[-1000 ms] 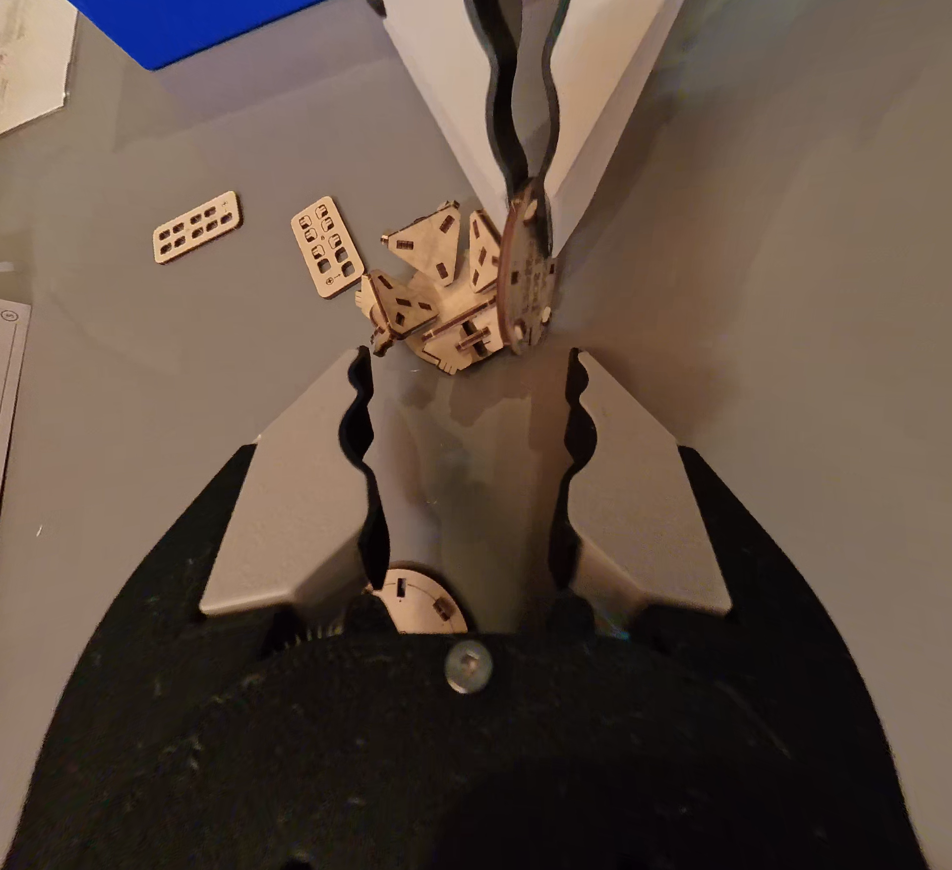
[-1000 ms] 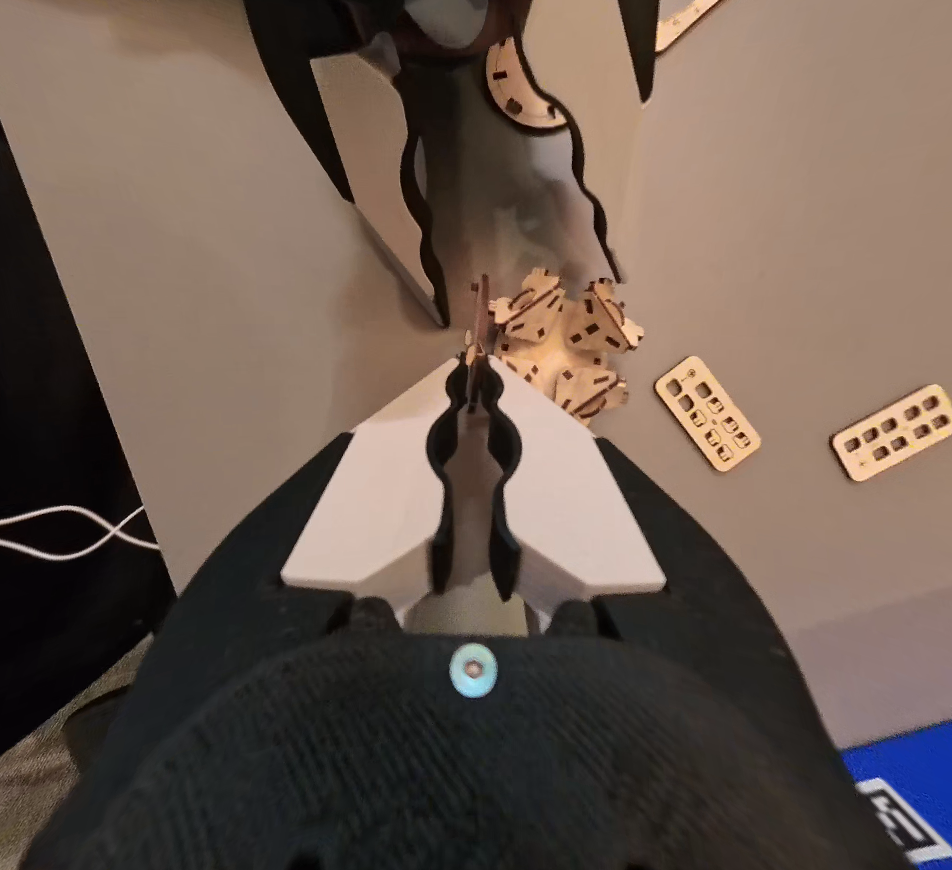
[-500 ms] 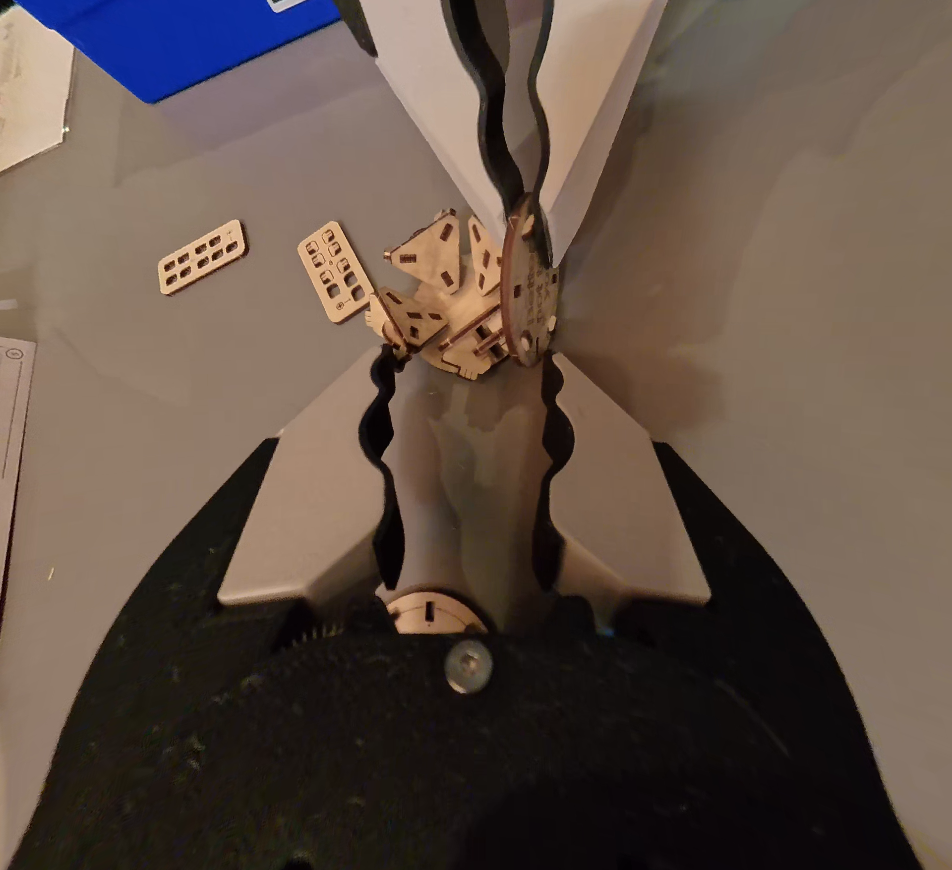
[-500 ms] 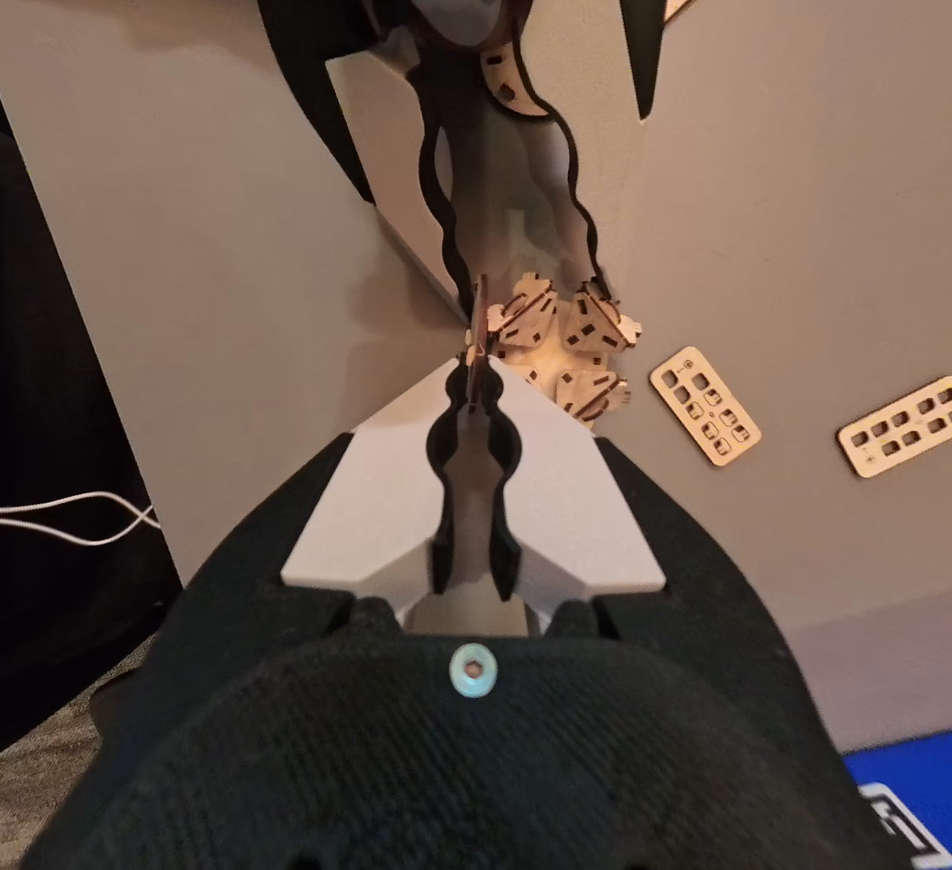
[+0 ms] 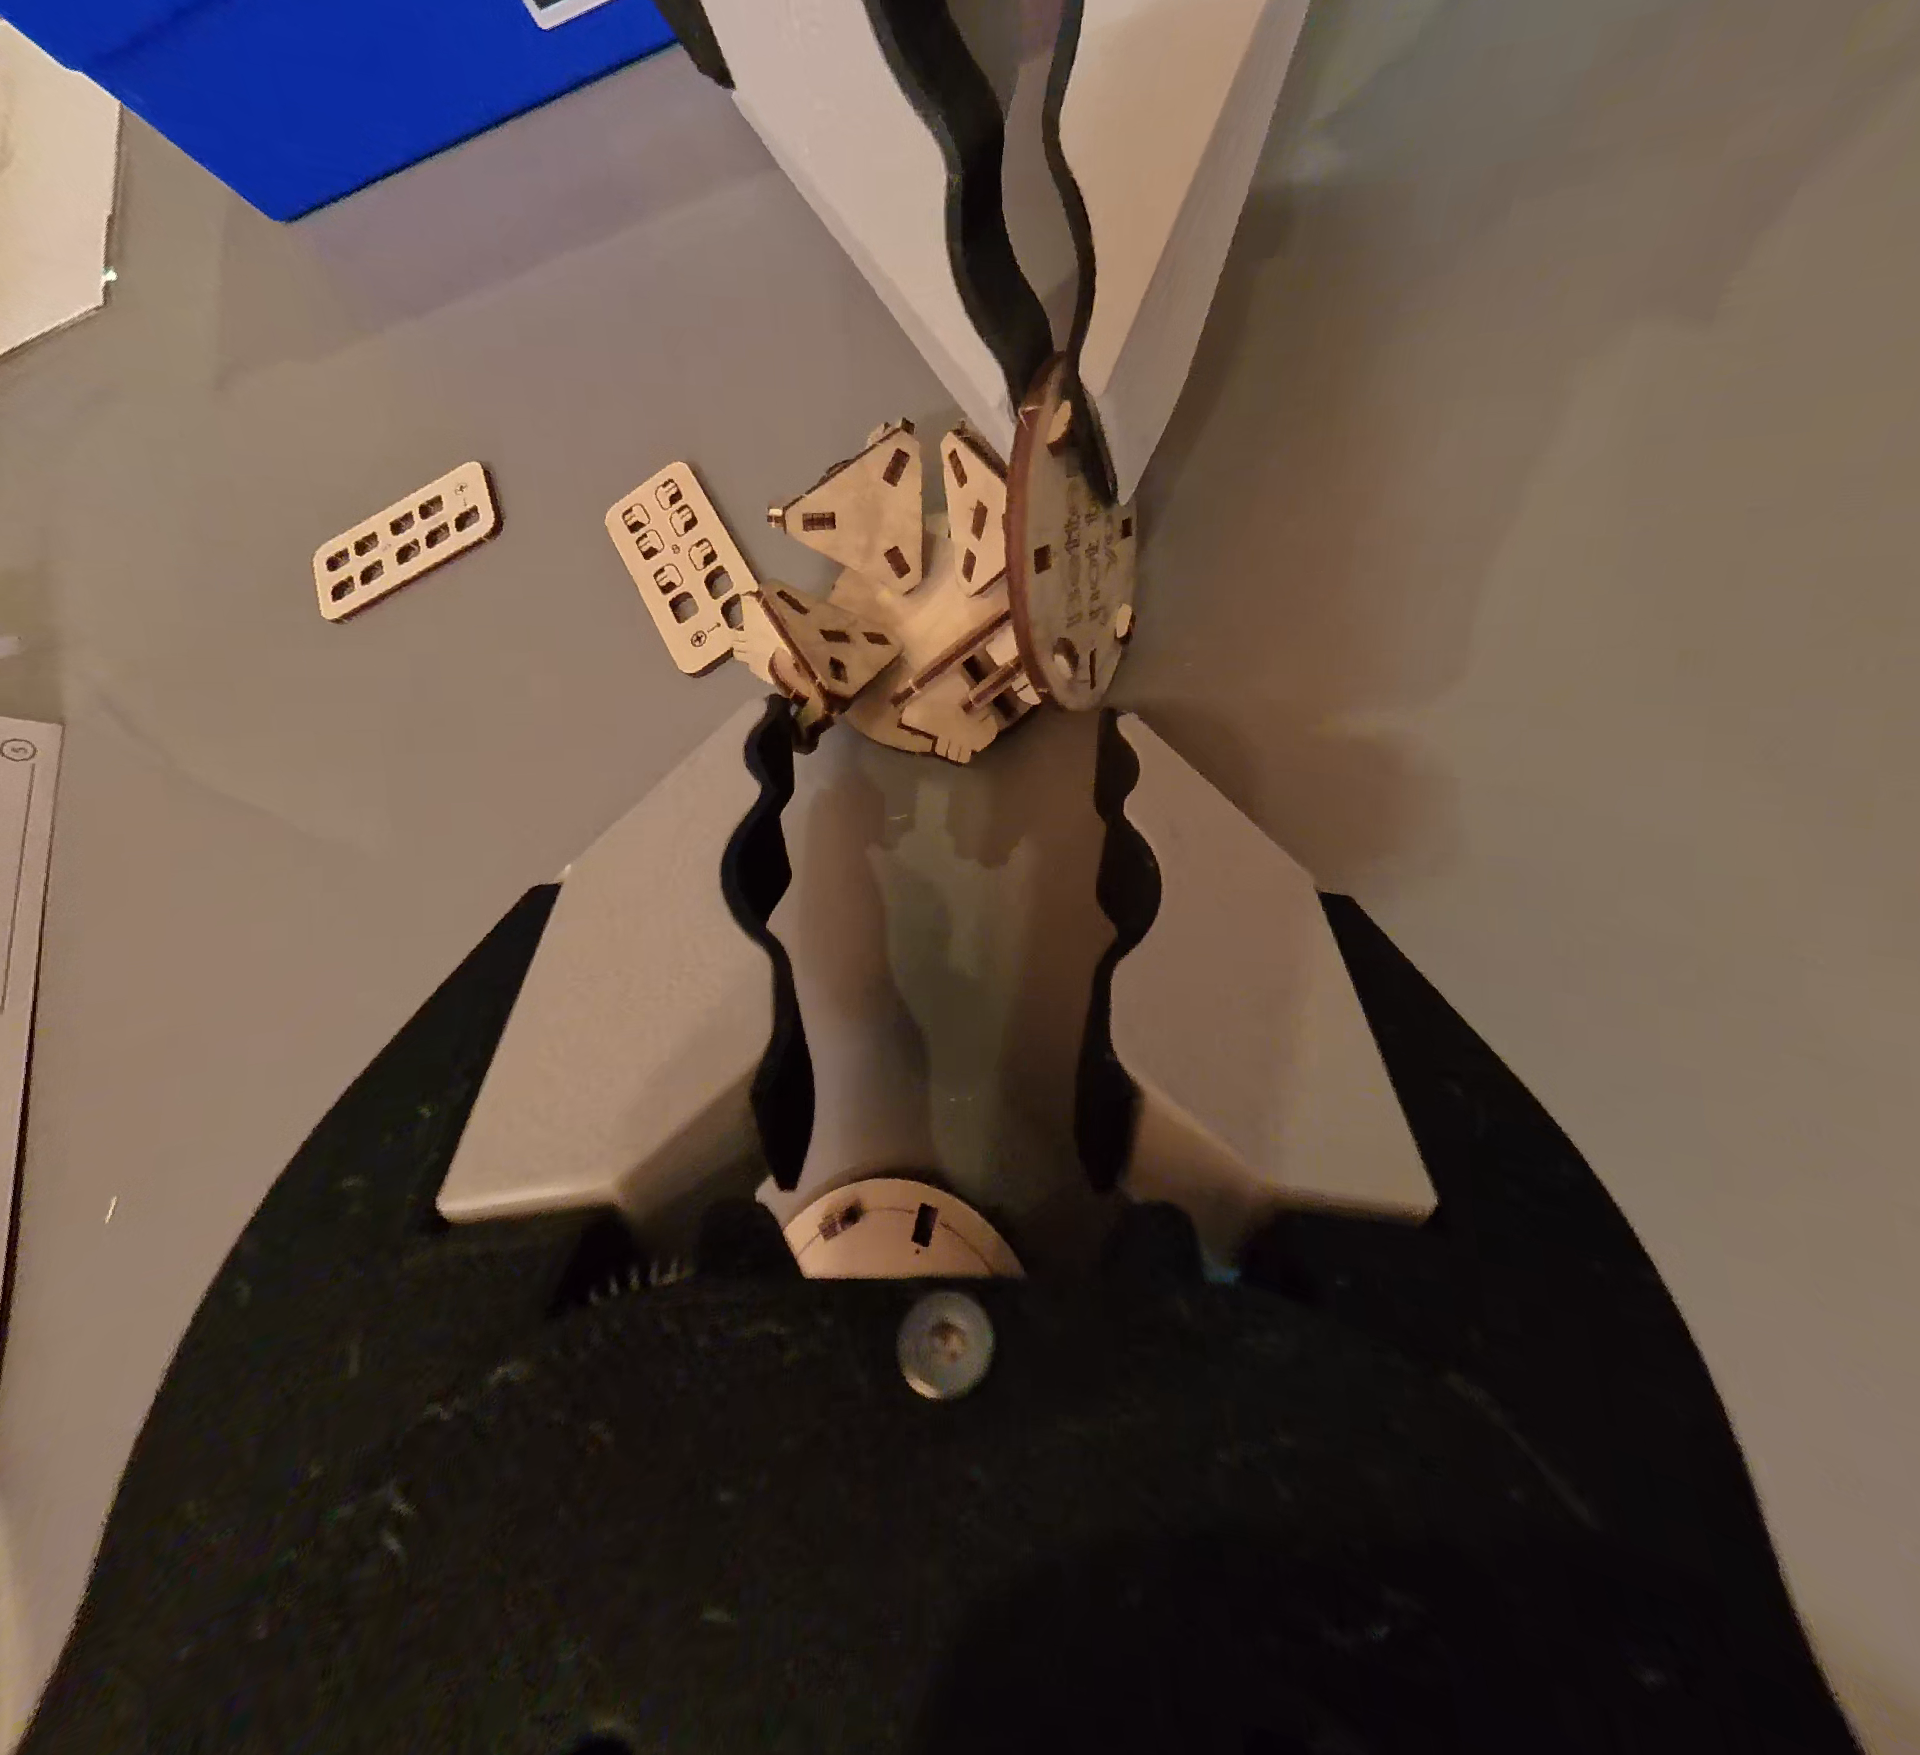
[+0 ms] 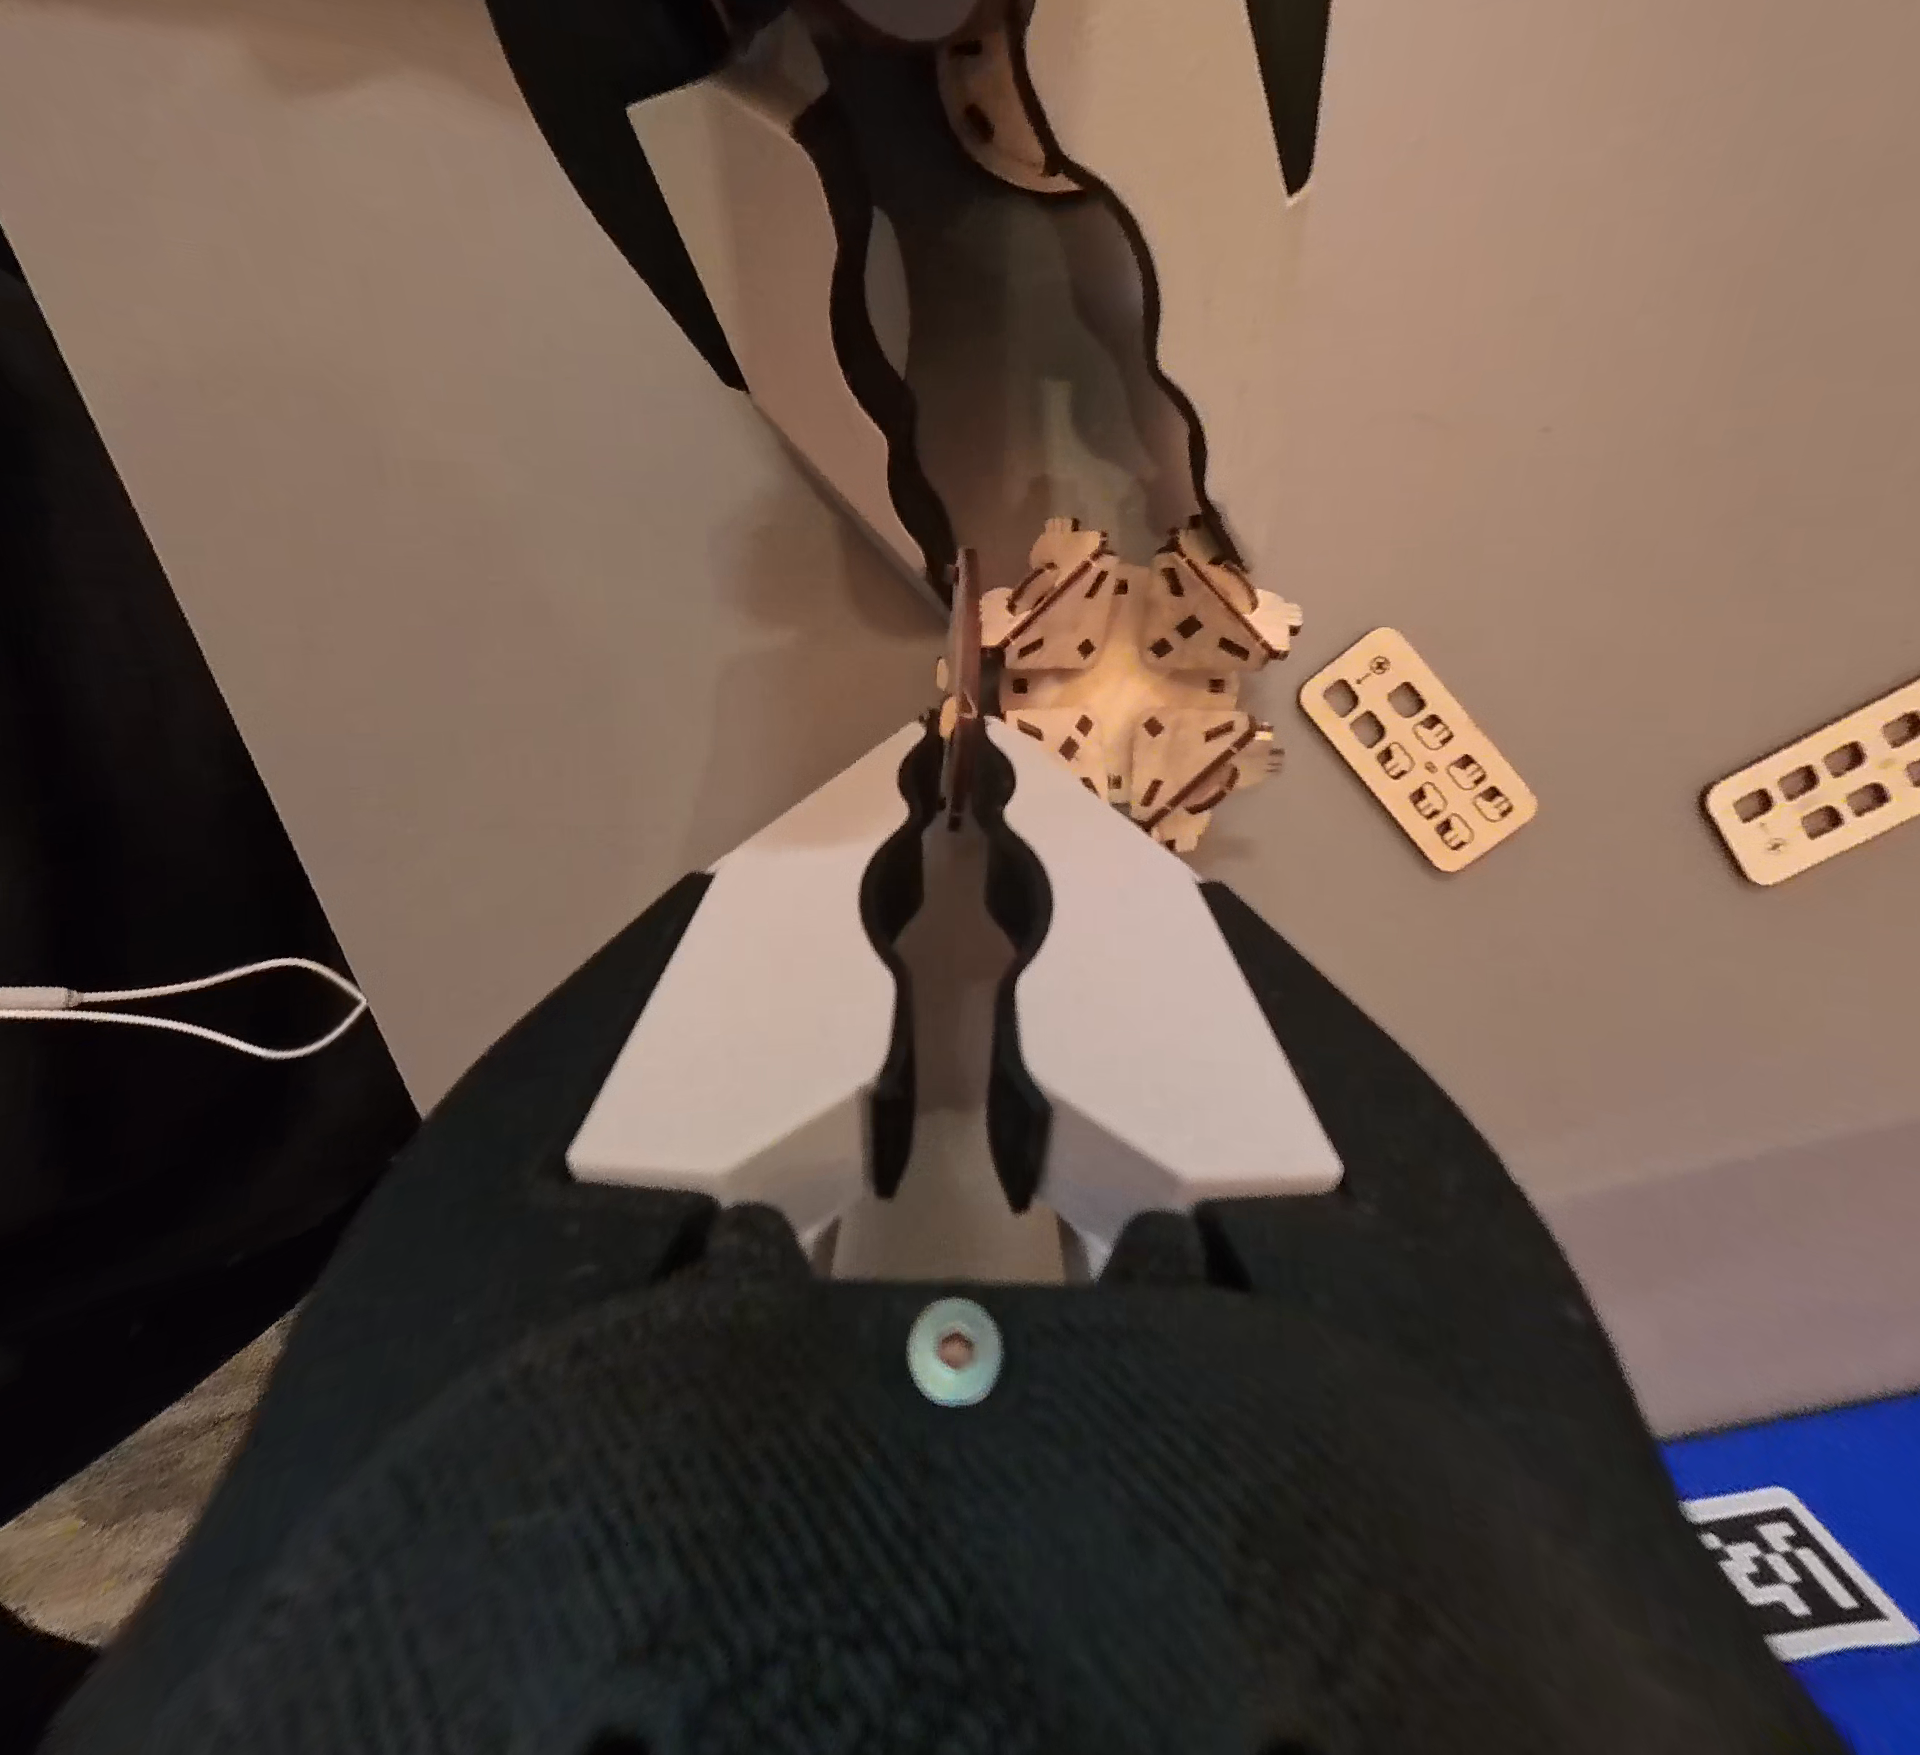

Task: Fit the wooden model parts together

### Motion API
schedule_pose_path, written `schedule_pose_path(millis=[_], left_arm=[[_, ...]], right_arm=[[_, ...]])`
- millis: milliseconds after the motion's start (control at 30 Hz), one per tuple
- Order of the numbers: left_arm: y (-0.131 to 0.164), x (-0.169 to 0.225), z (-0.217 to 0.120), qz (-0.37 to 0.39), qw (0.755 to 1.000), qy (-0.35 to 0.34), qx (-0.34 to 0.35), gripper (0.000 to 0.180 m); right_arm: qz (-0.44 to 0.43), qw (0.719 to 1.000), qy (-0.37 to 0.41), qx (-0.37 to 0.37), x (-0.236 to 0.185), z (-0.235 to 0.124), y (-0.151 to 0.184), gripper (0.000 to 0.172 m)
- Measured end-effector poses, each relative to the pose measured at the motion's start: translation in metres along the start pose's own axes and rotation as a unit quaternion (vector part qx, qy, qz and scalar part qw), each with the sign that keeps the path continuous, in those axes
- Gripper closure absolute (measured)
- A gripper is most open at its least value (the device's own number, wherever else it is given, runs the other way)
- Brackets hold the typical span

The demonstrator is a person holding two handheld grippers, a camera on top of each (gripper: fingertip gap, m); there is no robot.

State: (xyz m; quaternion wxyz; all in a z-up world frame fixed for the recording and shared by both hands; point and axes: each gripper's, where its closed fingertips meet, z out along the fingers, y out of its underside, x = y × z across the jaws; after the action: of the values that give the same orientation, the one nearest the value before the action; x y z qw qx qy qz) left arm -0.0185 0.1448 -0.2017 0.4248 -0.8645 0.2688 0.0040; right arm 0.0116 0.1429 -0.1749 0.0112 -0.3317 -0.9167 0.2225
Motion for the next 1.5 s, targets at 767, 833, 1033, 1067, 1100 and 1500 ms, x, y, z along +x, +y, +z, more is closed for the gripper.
schedule_pose_path(millis=[767, 833, 1033, 1067, 1100, 1500], left_arm=[[-0.011, 0.010, -0.002, 0.025, 0.999, 0.009, 0.029, 0.132], [-0.012, 0.015, -0.003, 0.029, 0.999, 0.013, 0.029, 0.132], [-0.014, 0.018, -0.008, 0.013, 0.999, 0.003, 0.034, 0.127], [-0.015, 0.016, -0.010, -0.003, 0.999, 0.003, 0.040, 0.126], [-0.017, 0.013, -0.013, -0.026, 0.999, 0.001, 0.048, 0.126], [-0.027, -0.026, 0.003, -0.426, 0.900, 0.051, 0.073, 0.131]], right_arm=[[-0.030, 0.999, 0.019, 0.005, -0.007, -0.011, 0.007, 0.169], [-0.035, 0.999, 0.026, 0.031, -0.010, -0.015, 0.013, 0.169], [-0.090, 0.982, 0.054, 0.155, -0.036, -0.022, 0.024, 0.169], [-0.098, 0.977, 0.077, 0.171, -0.036, -0.022, 0.025, 0.169], [-0.108, 0.969, 0.114, 0.188, -0.034, -0.023, 0.024, 0.169], [-0.221, 0.914, 0.301, 0.158, -0.031, 0.012, 0.027, 0.135]])
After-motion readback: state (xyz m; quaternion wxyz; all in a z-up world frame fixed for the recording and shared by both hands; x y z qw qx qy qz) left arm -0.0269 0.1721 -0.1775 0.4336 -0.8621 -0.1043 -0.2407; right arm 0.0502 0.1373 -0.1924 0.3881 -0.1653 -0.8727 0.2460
